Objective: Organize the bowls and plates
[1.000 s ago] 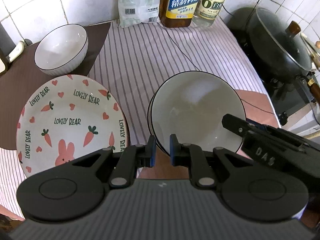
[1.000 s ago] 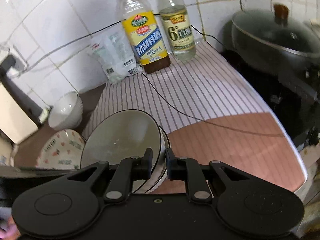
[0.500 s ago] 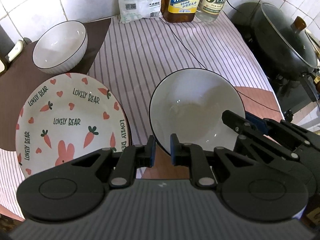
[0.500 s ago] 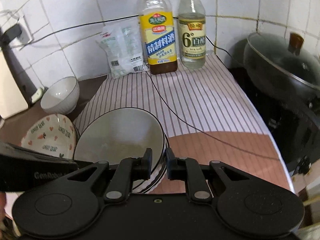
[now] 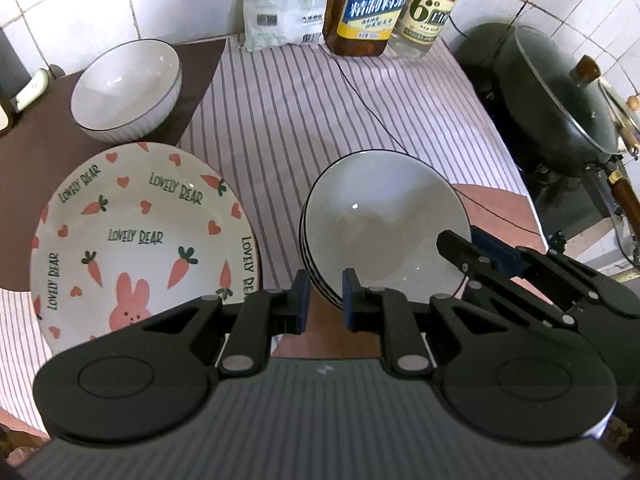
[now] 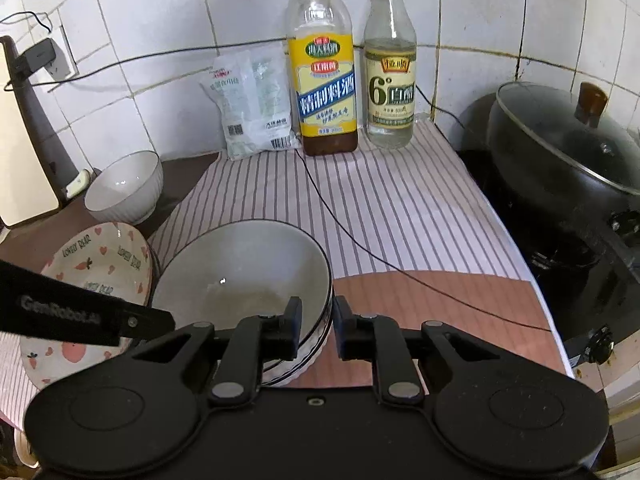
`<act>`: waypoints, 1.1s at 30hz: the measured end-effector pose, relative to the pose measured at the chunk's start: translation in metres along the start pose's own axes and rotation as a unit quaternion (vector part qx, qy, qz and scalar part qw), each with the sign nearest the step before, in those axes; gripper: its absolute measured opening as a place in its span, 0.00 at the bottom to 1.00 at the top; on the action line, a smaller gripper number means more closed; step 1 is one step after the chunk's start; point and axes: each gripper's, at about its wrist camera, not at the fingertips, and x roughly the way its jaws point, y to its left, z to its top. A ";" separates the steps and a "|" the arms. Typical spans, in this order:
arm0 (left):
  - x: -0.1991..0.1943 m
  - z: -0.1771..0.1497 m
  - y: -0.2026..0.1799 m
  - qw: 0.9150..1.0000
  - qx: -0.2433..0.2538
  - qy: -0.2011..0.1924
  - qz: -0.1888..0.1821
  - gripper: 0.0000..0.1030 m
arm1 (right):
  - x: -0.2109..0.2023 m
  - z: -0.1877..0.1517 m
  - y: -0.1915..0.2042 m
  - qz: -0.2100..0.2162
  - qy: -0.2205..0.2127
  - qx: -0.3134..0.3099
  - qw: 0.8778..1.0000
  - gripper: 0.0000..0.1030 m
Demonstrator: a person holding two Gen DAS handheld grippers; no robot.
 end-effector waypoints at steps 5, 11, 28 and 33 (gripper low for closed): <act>-0.024 0.003 0.011 1.000 -0.011 -0.020 -0.012 0.15 | -0.017 0.002 0.007 0.022 -0.034 -0.012 0.999 0.29; -0.060 0.012 0.034 0.997 -0.030 -0.066 -0.016 0.16 | -0.029 0.013 0.022 0.086 -0.059 0.004 0.994 0.38; -0.078 0.029 0.157 0.982 -0.104 -0.154 0.034 0.29 | 0.033 0.086 0.105 0.205 -0.015 0.030 0.978 0.43; -0.051 0.040 0.183 0.980 -0.087 -0.173 0.038 0.34 | 0.070 0.097 0.121 0.208 0.016 0.060 0.976 0.43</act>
